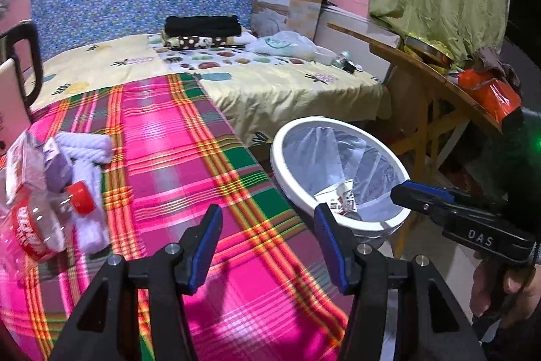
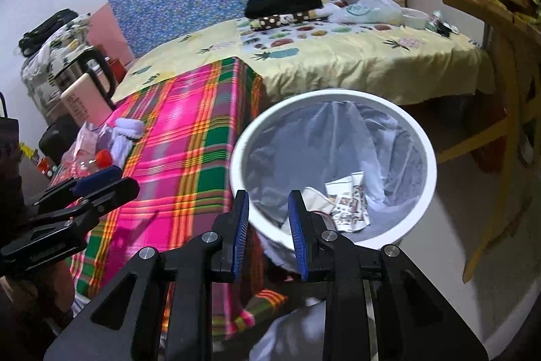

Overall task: Collect trash
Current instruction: 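Move both tools back over the table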

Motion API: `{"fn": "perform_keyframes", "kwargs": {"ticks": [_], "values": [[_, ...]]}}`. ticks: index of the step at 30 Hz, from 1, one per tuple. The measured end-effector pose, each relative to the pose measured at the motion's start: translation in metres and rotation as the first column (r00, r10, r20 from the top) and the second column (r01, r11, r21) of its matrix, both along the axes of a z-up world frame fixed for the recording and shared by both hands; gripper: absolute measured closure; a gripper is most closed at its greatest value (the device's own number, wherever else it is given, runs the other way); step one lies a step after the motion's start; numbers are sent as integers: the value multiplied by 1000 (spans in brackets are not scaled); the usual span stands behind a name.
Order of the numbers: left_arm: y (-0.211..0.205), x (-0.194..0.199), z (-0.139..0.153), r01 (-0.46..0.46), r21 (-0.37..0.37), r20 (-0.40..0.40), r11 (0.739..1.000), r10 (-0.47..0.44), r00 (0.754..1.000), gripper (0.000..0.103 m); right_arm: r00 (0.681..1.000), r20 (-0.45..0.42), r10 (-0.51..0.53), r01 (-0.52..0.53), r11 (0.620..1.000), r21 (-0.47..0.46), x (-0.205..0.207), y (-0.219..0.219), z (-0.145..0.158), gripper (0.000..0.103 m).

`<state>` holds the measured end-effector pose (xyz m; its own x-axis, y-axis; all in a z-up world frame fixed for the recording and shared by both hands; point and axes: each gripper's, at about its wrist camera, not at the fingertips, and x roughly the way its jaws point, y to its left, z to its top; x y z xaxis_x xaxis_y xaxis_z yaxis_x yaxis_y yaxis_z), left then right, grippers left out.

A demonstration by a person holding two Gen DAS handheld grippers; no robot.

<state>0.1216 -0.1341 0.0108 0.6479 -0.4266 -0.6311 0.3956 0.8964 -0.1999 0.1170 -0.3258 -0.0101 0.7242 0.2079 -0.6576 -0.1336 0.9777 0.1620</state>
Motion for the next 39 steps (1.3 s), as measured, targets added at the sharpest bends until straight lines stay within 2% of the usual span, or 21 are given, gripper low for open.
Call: {"fn": "perform_keyframes", "kwargs": {"ticks": [14,28,29,32,39], "values": [[52,-23,0,-130,-9,15,991,130,991,45,991,46,125,-125,992,-3,-11,41,6,78],[93,-40,-8,-244,11,25,970,243,970,45,973,60,223,-225,974,22,-11,68,0,76],[97,-40,-9,-252,9,20,968,251,968,45,971,62,231,-233,972,19,-11,71,0,72],[108,-39,-10,-271,3,7,962,271,962,45,966,63,251,-253,967,21,-10,78,1,45],[130,-37,-12,-316,7,6,949,316,949,45,959,60,277,-279,960,34,-3,90,1,44]]}}
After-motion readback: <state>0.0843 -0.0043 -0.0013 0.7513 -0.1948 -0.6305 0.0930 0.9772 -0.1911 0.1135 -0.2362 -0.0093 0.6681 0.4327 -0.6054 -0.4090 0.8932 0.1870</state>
